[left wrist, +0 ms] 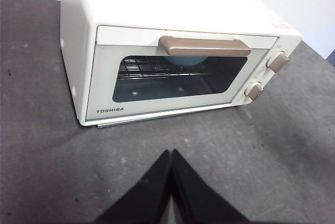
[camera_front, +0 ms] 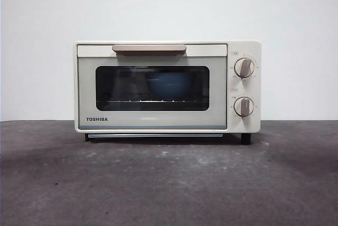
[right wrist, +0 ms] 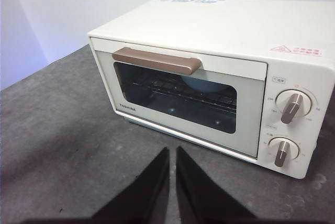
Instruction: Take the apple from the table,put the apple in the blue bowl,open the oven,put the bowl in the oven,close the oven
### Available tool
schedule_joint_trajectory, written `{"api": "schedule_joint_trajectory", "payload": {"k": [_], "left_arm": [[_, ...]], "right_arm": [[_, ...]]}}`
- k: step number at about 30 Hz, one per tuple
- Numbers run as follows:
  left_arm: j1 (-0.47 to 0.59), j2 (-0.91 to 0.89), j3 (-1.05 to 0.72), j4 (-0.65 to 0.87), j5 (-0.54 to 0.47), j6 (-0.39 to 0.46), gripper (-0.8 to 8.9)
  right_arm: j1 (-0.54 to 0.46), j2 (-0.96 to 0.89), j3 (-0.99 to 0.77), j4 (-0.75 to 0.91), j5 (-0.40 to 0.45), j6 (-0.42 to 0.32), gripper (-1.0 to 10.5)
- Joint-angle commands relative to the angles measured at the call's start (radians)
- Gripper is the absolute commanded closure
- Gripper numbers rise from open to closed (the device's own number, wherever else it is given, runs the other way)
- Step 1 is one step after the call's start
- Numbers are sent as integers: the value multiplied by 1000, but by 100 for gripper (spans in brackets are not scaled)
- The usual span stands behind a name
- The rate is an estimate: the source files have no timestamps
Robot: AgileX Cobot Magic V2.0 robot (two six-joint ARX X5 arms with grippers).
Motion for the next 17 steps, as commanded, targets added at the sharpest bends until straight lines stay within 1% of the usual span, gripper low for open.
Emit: {"api": "schedule_joint_trajectory", "payload": {"k": [1, 8, 11, 13, 15, 17], "left_arm": [[-3, 5, 15, 7, -3, 6, 806], [-3, 5, 15, 6, -3, 6, 806], [-3, 3, 14, 10, -5, 98, 806], [8, -18, 14, 21, -14, 184, 806], [30, -35, 2, 68, -20, 251, 806], [71, -72, -26, 124, -22, 277, 806]], "right_arm": [[11, 5, 4, 13, 2, -11, 941], [11, 5, 4, 13, 2, -11, 941], [11, 5, 4, 13, 2, -11, 941], [11, 5, 4, 13, 2, -11, 941], [11, 5, 4, 13, 2, -11, 941], [11, 5, 4, 13, 2, -11, 941]]}}
